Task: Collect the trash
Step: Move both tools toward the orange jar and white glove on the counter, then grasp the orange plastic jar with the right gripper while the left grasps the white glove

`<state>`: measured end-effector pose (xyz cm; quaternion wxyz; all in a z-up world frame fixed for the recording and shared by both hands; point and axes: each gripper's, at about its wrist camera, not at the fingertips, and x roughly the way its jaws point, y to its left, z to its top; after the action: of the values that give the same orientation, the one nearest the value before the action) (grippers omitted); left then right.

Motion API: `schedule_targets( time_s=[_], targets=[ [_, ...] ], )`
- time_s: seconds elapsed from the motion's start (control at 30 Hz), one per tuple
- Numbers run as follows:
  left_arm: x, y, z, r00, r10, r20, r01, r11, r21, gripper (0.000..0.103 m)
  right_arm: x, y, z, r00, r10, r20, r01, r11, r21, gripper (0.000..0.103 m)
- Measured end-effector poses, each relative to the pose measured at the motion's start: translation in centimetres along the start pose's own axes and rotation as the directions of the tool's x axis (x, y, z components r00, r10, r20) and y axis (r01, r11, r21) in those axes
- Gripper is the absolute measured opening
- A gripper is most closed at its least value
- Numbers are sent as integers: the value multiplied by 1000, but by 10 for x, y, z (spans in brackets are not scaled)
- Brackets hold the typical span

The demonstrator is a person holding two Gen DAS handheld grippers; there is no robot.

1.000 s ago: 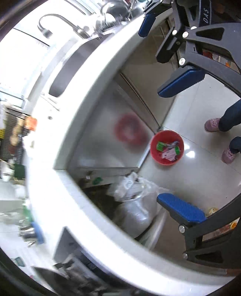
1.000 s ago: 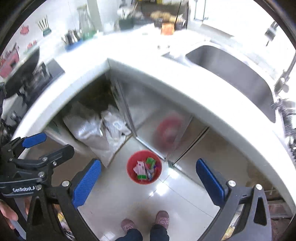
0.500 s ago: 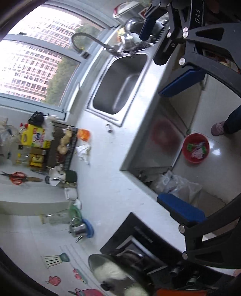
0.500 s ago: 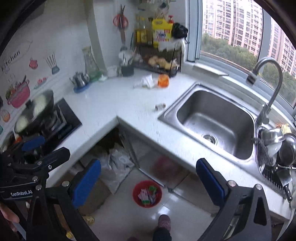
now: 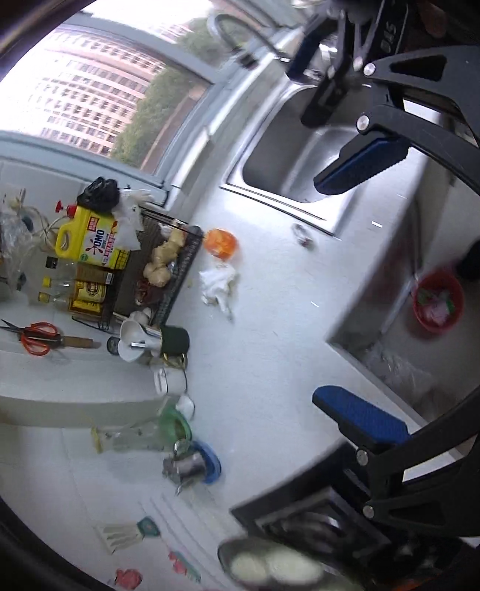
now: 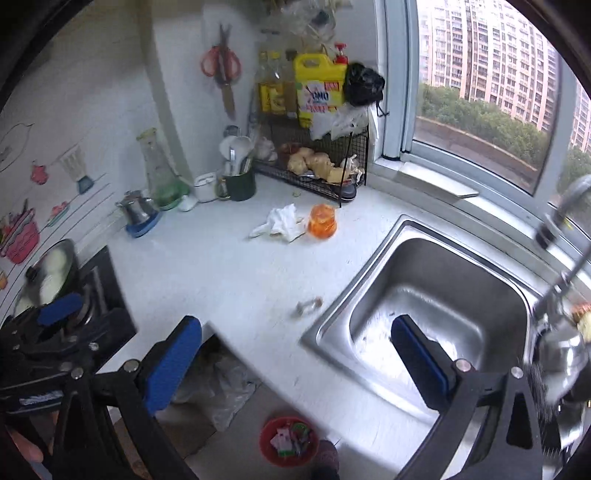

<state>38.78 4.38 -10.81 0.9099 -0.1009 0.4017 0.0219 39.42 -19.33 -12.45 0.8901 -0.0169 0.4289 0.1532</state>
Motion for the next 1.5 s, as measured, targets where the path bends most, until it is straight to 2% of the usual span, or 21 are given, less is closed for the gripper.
schedule_targets(
  time_s=[0.2, 0.43, 0.7, 0.73, 0.93, 1.3, 1.5],
  targets=[
    [97, 0, 56, 997, 30, -78, -33, 999, -30, 102, 79, -39, 55, 996, 14, -83, -15, 1000, -14, 102],
    [181, -4, 92, 987, 23, -160, -35, 997, -70, 102, 152, -76, 101, 987, 7, -160, -10, 1000, -16, 102],
    [241, -1, 111, 978, 45, -202, -66, 993, -99, 102, 214, -92, 126, 976, 29, -215, -34, 999, -19, 100],
    [251, -1, 112, 976, 54, -211, -76, 993, -93, 102, 220, -94, 129, 975, 33, -220, -38, 999, -17, 97],
    [297, -2, 119, 968, 77, -237, -98, 992, -75, 102, 267, -101, 143, 964, 43, -264, -52, 998, -28, 96],
    [365, 6, 126, 956, 116, -268, -131, 991, -40, 102, 322, -102, 151, 941, 57, -333, -74, 996, -40, 89],
    [388, 6, 124, 955, 108, -276, -120, 992, -26, 101, 345, -99, 150, 921, 66, -384, -88, 995, -42, 70]
  ],
)
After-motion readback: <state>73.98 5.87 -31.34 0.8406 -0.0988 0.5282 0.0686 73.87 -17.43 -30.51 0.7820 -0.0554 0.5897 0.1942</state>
